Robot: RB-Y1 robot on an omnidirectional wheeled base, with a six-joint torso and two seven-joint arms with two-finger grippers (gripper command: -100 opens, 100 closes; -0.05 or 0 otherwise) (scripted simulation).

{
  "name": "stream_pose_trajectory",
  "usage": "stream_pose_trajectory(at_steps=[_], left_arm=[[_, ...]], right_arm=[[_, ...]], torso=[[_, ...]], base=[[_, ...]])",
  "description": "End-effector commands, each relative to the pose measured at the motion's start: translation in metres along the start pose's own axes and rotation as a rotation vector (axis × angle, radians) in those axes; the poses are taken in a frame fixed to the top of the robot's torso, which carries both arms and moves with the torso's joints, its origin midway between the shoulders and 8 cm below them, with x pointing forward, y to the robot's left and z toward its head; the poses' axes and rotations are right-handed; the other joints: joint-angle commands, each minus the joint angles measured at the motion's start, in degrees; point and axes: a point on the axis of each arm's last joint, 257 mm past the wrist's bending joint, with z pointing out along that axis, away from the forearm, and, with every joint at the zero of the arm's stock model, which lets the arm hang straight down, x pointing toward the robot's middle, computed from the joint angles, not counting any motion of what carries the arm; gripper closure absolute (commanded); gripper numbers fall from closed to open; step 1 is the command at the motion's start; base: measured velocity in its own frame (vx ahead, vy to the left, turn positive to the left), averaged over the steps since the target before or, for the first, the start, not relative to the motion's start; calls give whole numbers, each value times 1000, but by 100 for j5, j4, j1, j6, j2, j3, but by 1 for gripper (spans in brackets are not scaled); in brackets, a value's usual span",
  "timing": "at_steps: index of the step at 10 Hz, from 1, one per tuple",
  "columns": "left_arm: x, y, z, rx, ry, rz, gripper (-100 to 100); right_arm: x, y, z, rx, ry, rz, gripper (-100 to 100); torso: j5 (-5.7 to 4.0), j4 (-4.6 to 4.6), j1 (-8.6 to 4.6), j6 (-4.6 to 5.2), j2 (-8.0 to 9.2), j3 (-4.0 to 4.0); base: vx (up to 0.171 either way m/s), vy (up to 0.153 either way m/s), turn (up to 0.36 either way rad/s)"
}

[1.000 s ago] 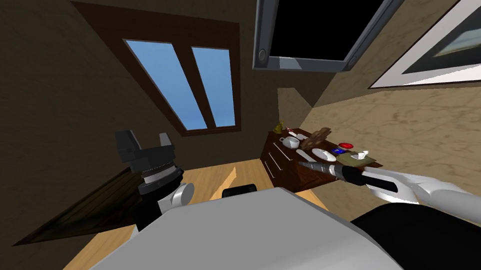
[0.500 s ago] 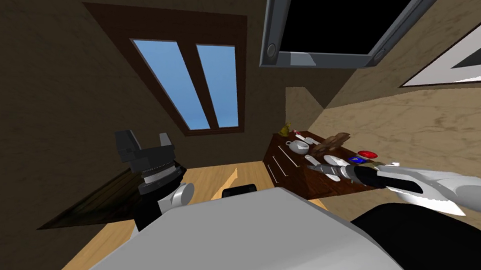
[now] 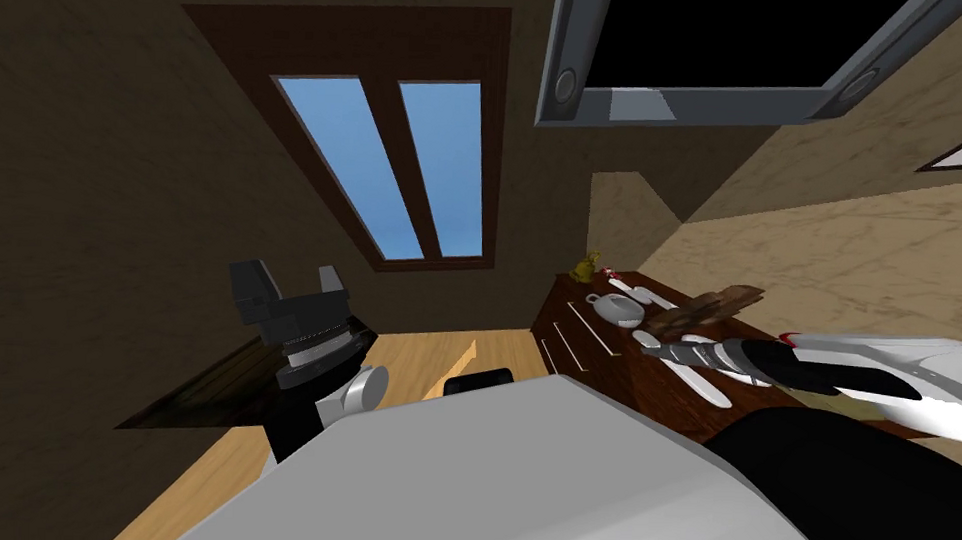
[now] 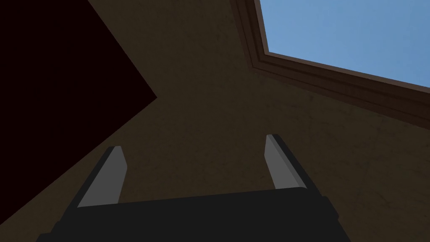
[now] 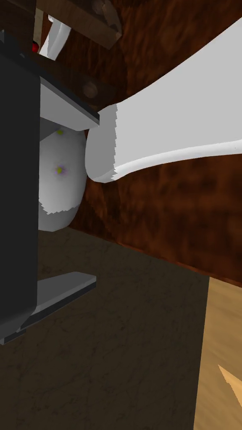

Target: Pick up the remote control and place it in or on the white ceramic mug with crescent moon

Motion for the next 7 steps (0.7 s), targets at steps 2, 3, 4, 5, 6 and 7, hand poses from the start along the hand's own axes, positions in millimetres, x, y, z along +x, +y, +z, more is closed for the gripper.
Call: stream_pose_trajectory(at_steps=[2,3,4,5,6,7], left_arm=[[0,0,0,0,0,0,0],[0,0,0,0,0,0,0],[0,0,0,0,0,0,0],[0,0,0,0,0,0,0],[0,0,0,0,0,0,0],[0,0,0,0,0,0,0]], right_arm=[[20,-8,-10,20,60,-9,-100],[32,-12,-13,27,92,-11,-100],[45,-13,-16,32,121,-11,-100],[56,-14,-19,33,144,-7,-100],[56,-14,-19,33,144,-7,-100],[73,-11,-20,28,174,4,-100]], torso=[[1,3,6,2,12,7],[3,4,12,1,18,11],[1,5,9,2,19,12],[0,5,4,2,21,13],[-1,6,-1,3,26,15],[0,7,8,3,28,17]], base=[[47,-55,44],[49,-59,85],[44,-76,65],[30,-86,43],[26,-57,16],[29,-47,25]])
